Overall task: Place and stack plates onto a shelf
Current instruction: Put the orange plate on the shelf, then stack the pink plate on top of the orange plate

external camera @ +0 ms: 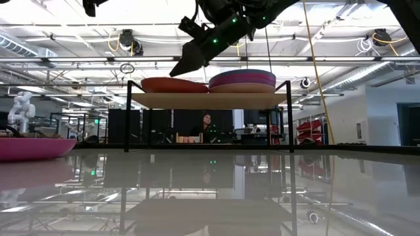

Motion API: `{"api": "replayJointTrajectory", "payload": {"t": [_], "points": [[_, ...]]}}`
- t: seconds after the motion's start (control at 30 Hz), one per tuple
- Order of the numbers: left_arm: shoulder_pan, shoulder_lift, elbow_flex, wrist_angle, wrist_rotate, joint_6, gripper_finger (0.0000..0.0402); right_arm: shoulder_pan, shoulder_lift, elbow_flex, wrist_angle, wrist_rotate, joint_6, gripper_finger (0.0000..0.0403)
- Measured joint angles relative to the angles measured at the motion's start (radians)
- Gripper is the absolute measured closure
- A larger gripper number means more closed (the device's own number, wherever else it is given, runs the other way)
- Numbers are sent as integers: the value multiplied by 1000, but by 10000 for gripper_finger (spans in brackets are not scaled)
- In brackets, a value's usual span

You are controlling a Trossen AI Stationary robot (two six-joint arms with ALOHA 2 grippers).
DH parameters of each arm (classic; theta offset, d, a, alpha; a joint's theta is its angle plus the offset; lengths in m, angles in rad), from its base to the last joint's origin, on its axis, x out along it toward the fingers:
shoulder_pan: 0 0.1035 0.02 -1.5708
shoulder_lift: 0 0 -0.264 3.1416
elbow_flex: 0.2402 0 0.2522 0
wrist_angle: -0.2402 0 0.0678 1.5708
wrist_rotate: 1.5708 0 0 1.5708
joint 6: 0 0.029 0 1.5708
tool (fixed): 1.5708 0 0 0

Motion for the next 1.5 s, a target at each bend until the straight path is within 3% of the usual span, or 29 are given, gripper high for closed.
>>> {"api": "replayJointTrajectory", "payload": {"t": [0.27,0.43,0.63,0.83,1.03,1.27,1.5], "points": [[0,0,0,0,-2,3,287,78,-54,0,94,-2,-14,288],[0,0,0,-7,-2,-5,287,148,-150,-2,22,8,-71,285],[-3,45,2,-53,-63,-31,287,272,-316,-28,-112,145,-65,288],[-5,174,143,-345,-170,-165,287,392,-504,-208,-90,220,-6,288],[-5,385,299,-629,-170,-321,287,497,-678,-487,123,313,6,288],[6,613,512,-1153,2,-496,287,561,-849,-743,369,346,-35,289],[3,772,524,-1270,236,-420,283,575,-952,-878,465,346,-22,289]]}}
